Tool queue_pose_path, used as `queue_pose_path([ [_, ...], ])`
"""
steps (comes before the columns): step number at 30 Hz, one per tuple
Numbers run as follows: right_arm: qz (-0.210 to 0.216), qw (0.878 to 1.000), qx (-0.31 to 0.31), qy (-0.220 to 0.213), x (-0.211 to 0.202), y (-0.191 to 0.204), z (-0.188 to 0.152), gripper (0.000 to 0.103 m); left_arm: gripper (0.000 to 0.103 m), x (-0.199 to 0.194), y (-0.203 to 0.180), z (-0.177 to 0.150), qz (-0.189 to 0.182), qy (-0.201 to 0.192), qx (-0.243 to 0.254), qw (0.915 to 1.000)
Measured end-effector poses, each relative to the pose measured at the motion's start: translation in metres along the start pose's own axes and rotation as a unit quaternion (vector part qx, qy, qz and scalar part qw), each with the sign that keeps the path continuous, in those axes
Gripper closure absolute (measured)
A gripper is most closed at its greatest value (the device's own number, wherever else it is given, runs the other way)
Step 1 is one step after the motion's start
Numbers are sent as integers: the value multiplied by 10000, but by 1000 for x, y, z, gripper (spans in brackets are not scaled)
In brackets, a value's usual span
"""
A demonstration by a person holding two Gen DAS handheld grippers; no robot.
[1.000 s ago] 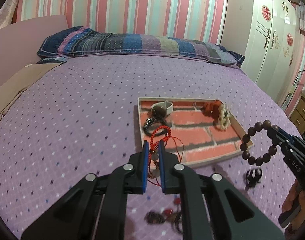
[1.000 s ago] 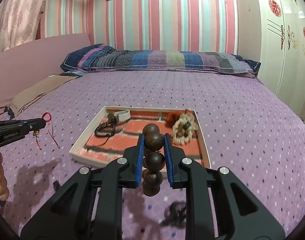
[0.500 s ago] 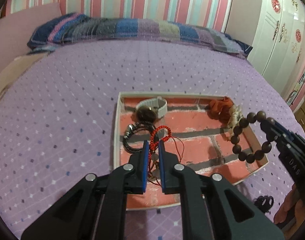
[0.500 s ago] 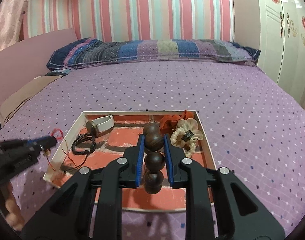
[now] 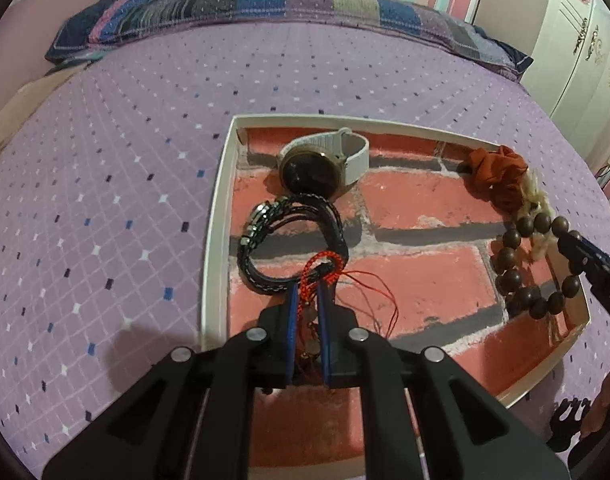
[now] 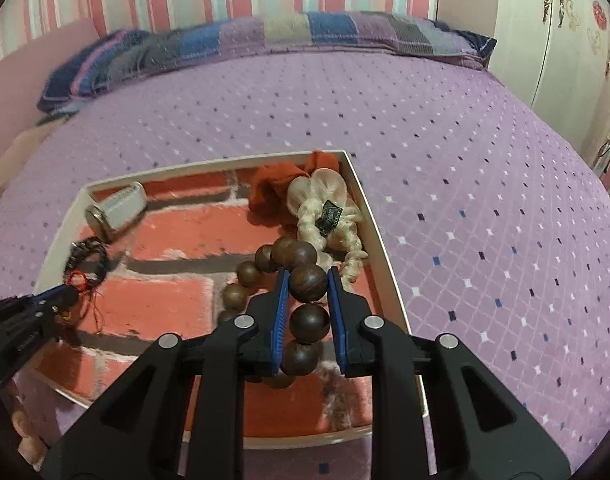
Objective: Organize jewelry
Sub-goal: 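Carry the bead bracelet with the right tool while the left tool carries the red string bracelet into the tray, then open the right tool over the tray while the left tool releases the red string bracelet, then move the right tool to the black claw clip while the left tool approaches the black knotted bracelet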
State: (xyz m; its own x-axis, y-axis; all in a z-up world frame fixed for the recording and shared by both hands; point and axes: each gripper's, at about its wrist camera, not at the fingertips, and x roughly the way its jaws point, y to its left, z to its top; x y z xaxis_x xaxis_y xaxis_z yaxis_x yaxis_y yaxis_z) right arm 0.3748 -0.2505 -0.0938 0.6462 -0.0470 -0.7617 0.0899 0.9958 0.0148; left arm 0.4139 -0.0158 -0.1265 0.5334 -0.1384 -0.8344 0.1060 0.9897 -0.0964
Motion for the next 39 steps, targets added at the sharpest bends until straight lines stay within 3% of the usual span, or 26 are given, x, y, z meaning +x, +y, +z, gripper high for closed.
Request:
queue_pose_path([
  [3,-94,9993,-24,358,13,1,2,83,93,7,-1,6,1,179,46,9998],
  [10,-250,9970,-3,732,31,0,6,83,93,16,-4,17,165,234,155,9995],
  [17,52,9945,154,1039,43,-3,7,82,92,17,-6,17,73,249,219,9994],
  [18,59,9947,153,1018,42,-4,7,76,91,17,-6,17,47,256,209,9994],
  [20,59,9960,168,877,36,-3,7,59,88,14,-3,16,-12,270,122,9996],
  [22,85,9976,146,670,27,-2,8,38,65,8,-2,15,-73,207,59,9997],
  [23,60,9982,117,586,23,-2,9,37,49,2,-1,14,-69,120,59,9999],
  [28,405,9988,167,206,-2,-7,9,24,47,-31,-2,11,-206,-134,167,9996],
  [30,551,9984,153,-8,-19,-10,7,20,35,-50,-1,8,-222,-309,217,9990],
  [39,292,9932,-280,-1091,-108,-16,-11,6,31,-119,20,-25,228,-1021,412,9937],
])
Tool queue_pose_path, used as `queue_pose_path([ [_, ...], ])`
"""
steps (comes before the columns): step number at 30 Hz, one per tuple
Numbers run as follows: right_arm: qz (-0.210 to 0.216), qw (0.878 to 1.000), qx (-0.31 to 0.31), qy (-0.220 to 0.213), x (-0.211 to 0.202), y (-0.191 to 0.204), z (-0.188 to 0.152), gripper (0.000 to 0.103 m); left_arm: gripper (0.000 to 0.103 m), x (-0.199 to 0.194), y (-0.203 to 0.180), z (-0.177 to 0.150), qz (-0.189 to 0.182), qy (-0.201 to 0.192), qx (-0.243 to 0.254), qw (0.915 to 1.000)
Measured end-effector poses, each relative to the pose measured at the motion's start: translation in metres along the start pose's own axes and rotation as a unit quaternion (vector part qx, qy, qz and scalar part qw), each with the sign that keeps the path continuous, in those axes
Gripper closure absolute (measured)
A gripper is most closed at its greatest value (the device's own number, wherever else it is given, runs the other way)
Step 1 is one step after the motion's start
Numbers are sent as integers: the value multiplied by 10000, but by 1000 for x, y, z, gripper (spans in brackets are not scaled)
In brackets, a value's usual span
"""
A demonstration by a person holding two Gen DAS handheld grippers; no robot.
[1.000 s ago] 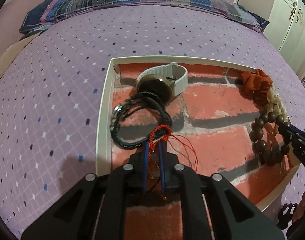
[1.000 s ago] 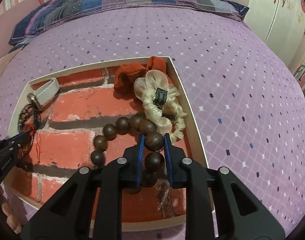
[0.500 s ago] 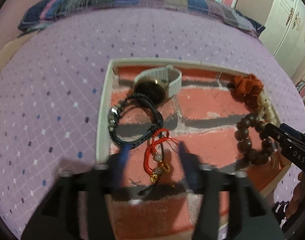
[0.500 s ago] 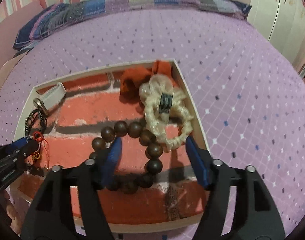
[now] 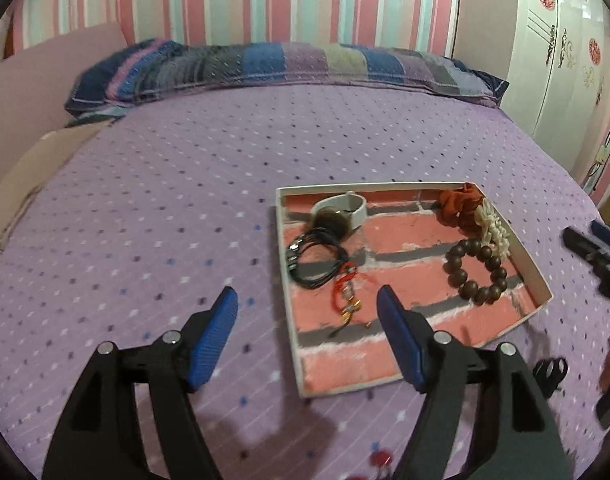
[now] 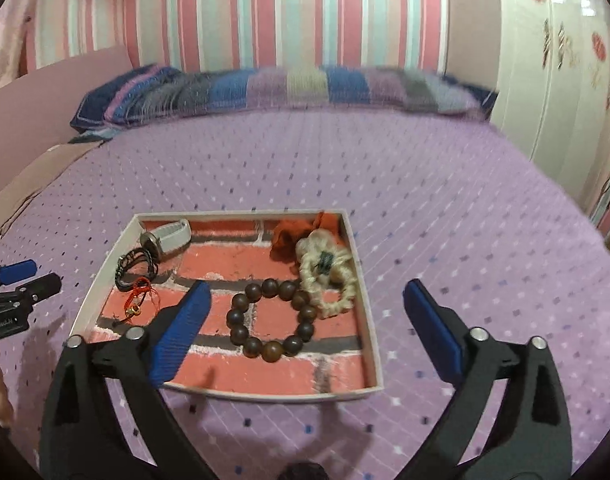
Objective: Organize jewelry
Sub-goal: 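Move the right tool to the black claw clip while the left tool approaches the black knotted bracelet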
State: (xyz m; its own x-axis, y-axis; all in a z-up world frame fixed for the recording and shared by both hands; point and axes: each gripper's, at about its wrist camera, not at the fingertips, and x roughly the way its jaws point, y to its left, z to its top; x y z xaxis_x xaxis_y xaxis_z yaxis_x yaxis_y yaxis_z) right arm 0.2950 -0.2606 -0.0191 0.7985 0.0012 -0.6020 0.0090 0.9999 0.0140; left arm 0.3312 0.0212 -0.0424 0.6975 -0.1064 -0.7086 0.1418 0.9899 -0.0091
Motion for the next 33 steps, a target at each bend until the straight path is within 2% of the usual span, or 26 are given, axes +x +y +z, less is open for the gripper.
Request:
queue_pose_path([
  [1,-34,9999,-27,-108,-12,-2,-3,5,25,-6,2,-5,34,-35,17,10000],
  [3,-27,9997,-53,-229,-30,-5,-11,5,19,-15,8,-16,94,-104,23,9999],
  [10,-94,9998,1,-202,-55,-13,-51,5,19,-31,18,-63,75,21,-45,10000],
  [19,-273,9996,23,41,-56,-16,-117,5,19,-37,26,-111,0,234,-376,9990],
  [28,-382,9992,-72,107,-50,-4,-145,5,19,-33,14,-148,11,386,-296,9988],
  [33,-385,9992,-58,130,-47,-3,-149,5,19,-26,15,-153,-47,434,-369,9984],
])
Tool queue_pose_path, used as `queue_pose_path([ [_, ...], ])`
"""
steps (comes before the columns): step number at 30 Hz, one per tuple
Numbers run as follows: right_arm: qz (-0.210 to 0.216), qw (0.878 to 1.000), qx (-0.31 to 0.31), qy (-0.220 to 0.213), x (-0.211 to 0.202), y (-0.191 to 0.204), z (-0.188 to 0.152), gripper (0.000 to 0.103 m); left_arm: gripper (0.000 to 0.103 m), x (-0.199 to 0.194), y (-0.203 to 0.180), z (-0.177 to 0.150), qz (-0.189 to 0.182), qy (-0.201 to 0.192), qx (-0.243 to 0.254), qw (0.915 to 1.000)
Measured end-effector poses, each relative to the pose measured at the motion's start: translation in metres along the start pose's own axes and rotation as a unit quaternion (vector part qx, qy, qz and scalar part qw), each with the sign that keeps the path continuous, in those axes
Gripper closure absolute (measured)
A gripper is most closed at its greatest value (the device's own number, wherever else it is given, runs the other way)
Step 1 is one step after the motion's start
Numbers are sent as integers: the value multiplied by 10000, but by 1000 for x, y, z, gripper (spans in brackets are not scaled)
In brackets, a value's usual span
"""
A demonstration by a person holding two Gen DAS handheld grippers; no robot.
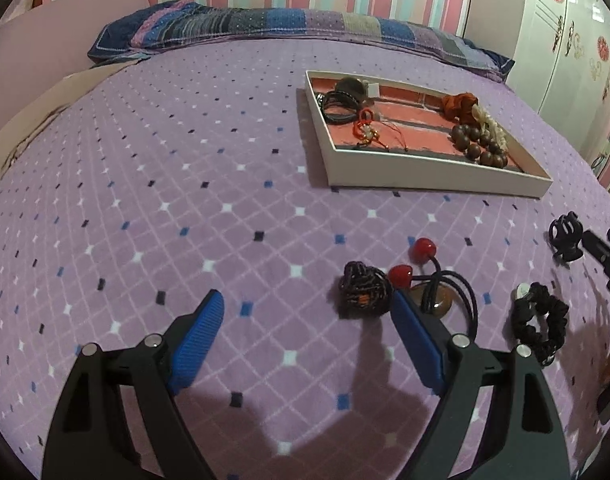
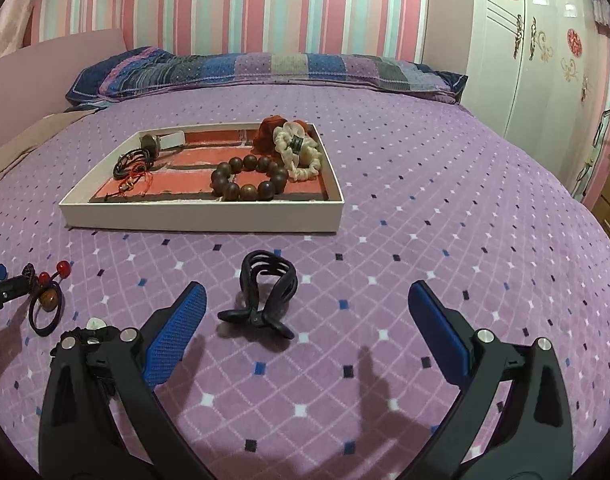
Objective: Organize jewelry
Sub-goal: 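Move the right tool to the black claw clip while the left tool approaches the black knotted bracelet, then close the left tool on the black knotted bracelet while the right tool grips the claw clip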
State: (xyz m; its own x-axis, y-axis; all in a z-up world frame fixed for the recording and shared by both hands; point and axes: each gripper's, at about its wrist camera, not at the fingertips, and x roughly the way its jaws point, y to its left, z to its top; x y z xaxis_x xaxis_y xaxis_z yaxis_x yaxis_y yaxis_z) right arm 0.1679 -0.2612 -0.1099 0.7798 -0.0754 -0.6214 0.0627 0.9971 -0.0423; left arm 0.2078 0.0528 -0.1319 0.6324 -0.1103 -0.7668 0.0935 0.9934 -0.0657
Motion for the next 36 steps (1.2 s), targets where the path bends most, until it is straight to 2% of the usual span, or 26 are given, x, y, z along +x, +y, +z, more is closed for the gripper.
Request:
queue_pose_path([
  [9,55,10000,47,66,9,3,0,5,20,8,-7,2,-214,93,4,9997],
  [12,84,9999,28,88,12,5,1,9,21,10,-6,1,-226,81,-7,9997],
  [14,103,9999,17,107,14,7,1,11,30,9,-4,1,-230,72,-32,9997],
  [17,180,9997,57,137,16,7,0,14,37,9,-3,2,-307,92,-30,9995],
  [18,204,9997,69,150,17,8,0,16,46,9,-4,2,-343,91,-16,9994],
  [21,229,9996,36,183,18,11,-1,20,63,7,-9,1,-432,95,75,9990],
  [24,250,9995,45,201,19,12,-1,23,72,7,-14,1,-464,94,136,9988],
  [36,349,9989,108,305,23,10,-3,37,75,8,-22,1,-299,93,198,9993],
])
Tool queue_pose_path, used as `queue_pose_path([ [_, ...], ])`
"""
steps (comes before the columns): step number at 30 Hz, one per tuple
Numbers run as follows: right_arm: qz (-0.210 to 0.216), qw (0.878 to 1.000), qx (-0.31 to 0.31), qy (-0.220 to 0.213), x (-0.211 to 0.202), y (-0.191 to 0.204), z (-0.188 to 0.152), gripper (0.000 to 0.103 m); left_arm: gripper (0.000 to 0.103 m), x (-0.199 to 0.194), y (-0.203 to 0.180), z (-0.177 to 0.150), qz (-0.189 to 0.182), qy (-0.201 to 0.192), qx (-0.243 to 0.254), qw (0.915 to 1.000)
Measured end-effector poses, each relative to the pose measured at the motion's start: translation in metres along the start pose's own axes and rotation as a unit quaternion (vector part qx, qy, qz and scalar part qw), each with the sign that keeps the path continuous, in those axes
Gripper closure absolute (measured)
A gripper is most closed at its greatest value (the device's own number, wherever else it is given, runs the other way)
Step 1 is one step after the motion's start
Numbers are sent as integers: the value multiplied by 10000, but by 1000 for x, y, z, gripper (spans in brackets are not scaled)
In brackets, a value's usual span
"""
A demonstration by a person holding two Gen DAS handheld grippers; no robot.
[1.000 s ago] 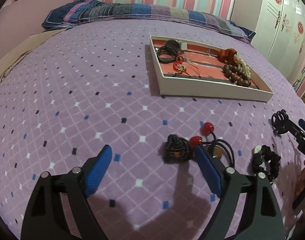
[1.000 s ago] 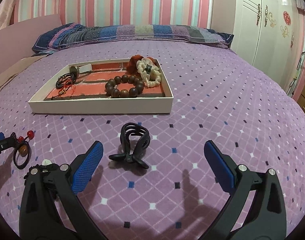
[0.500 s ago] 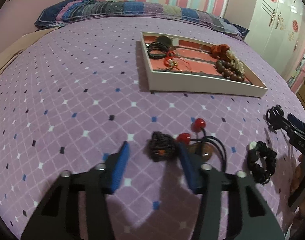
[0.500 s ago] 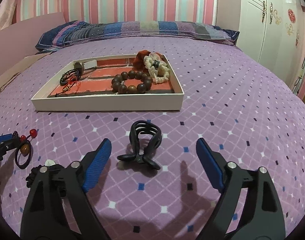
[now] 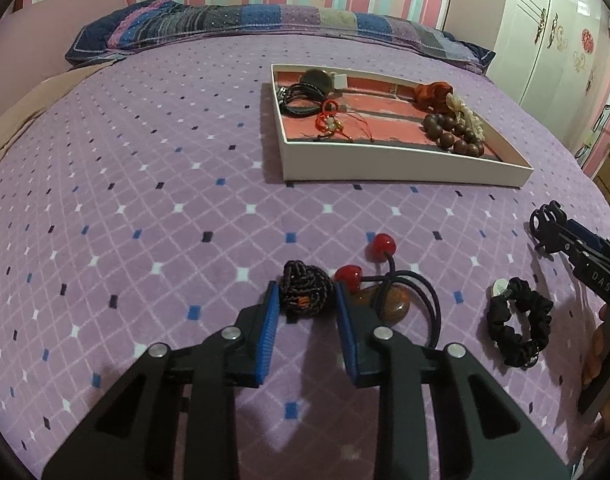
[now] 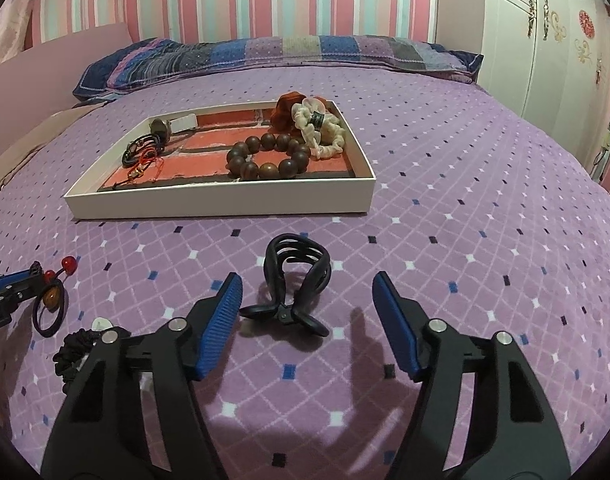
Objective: Organize jewelry
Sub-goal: 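Close the left tool on the black knotted bracelet while the right tool grips the claw clip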
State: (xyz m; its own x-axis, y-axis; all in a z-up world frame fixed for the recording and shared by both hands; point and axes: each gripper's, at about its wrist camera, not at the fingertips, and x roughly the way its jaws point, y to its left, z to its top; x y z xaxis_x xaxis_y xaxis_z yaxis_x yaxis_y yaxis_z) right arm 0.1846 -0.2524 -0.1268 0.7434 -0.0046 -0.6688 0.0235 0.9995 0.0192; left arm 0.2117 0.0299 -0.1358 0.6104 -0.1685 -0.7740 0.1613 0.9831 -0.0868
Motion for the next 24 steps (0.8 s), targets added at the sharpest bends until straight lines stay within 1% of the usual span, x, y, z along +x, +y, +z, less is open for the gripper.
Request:
queue_pose_path([
  [5,106,9999,11,34,1,0,1,46,75,0,-3,0,93,6,50,9999],
  [9,232,9997,-31,64,2,3,1,58,75,1,-3,1,109,9,60,9999],
  [11,248,9997,-63,66,2,5,1,60,76,1,-5,0,156,5,91,9998],
  [12,257,9996,-64,57,2,5,1,63,76,1,-5,0,174,3,99,9998],
  [15,299,9995,-29,20,0,3,1,64,76,1,-7,0,221,-3,104,9997],
  [16,298,9996,-29,-1,-1,2,1,69,76,1,-7,0,229,-7,100,9997],
  [17,291,9996,-39,-27,-2,2,2,78,77,1,-7,0,234,-11,91,9997],
  [24,299,9995,-75,-105,-6,-2,2,77,77,-6,-10,2,261,-84,99,9996],
])
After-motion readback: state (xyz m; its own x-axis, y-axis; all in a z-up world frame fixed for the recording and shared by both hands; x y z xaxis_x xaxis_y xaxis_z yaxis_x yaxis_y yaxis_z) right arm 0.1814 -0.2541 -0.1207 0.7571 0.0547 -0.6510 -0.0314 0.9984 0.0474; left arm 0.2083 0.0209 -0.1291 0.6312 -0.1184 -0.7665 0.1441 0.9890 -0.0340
